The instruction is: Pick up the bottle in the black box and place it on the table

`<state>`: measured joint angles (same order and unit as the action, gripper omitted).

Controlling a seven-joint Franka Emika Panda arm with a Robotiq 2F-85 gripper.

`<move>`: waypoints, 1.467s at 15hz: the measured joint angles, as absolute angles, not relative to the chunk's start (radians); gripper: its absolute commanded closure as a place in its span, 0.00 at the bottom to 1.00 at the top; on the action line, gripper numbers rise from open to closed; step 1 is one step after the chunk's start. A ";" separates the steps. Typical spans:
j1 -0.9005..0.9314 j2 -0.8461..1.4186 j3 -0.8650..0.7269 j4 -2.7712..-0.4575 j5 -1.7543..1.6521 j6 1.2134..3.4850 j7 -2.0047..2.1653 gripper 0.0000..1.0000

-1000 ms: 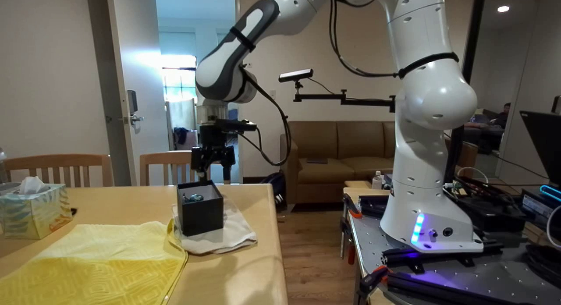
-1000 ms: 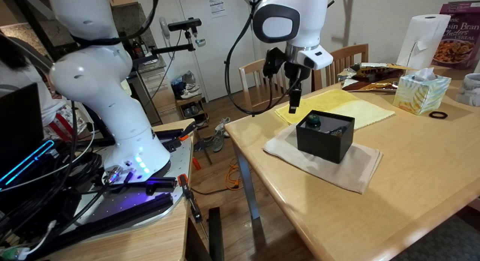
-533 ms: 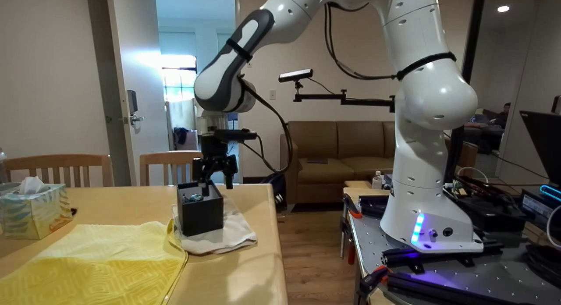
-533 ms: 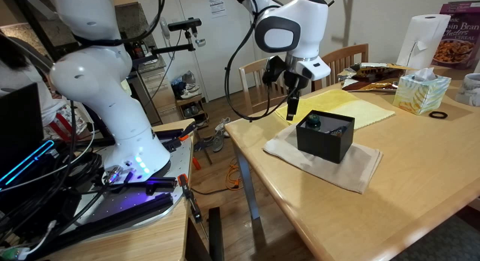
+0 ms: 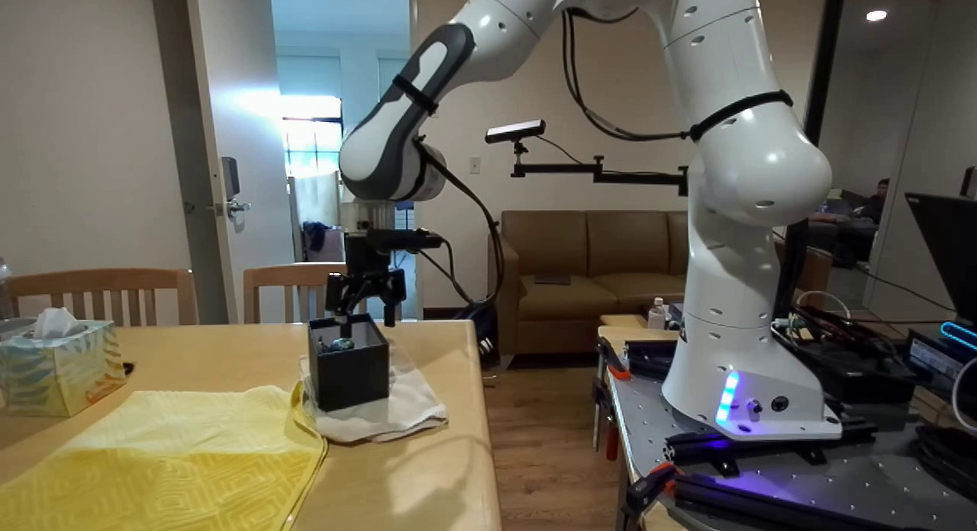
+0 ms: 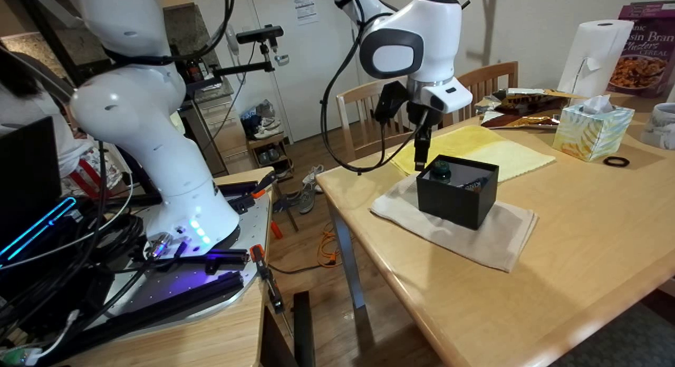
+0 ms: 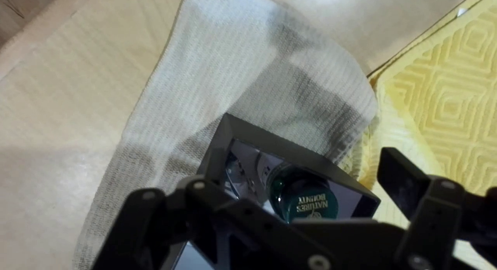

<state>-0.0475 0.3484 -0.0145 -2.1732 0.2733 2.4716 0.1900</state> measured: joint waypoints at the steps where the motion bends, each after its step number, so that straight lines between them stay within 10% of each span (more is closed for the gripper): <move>1: -0.047 0.350 -0.014 -2.173 0.275 2.488 0.194 0.00; 22: -0.008 0.418 -0.039 -2.145 0.454 2.699 0.411 0.00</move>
<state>-0.0083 0.4180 -0.0386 -2.1455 0.4535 2.6992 0.4112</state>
